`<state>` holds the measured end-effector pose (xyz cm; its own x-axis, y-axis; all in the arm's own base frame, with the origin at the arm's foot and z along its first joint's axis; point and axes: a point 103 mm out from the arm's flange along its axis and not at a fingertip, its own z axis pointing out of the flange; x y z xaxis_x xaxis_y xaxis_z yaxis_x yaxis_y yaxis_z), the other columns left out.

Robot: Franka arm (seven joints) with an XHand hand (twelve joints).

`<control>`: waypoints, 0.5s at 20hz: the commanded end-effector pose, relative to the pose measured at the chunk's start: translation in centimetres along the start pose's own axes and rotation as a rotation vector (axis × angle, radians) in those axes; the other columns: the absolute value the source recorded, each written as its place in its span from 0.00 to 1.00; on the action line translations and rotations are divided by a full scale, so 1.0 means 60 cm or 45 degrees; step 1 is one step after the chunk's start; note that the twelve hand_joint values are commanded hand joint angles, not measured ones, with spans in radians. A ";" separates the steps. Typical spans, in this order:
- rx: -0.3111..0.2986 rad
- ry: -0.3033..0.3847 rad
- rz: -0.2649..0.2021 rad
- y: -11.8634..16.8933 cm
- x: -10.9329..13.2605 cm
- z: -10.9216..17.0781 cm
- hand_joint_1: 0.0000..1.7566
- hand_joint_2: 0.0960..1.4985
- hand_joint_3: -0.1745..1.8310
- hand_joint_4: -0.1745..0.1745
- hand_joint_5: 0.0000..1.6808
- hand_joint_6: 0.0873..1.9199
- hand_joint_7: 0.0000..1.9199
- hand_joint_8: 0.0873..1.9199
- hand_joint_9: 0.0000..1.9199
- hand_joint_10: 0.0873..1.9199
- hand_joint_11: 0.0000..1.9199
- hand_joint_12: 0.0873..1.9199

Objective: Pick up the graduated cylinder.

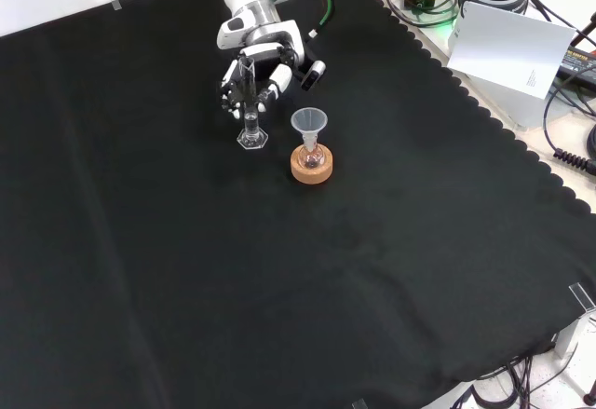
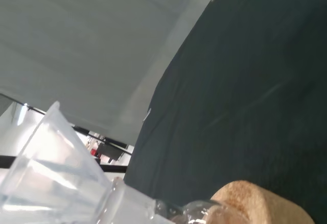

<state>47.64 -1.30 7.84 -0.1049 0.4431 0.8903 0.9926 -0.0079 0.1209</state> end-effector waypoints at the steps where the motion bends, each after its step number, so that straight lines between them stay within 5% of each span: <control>1: -0.035 -0.030 0.021 0.004 0.005 -0.016 0.61 0.73 0.08 0.60 0.58 0.50 0.43 0.36 0.58 0.18 0.44 0.57; 10: 0.061 -0.210 -0.012 0.025 0.029 -0.050 0.61 0.73 0.09 0.60 0.58 0.51 0.50 0.35 0.68 0.07 0.57 0.47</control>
<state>48.25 -2.73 9.50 -0.0801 0.5142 0.8539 0.9940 -0.0232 0.1072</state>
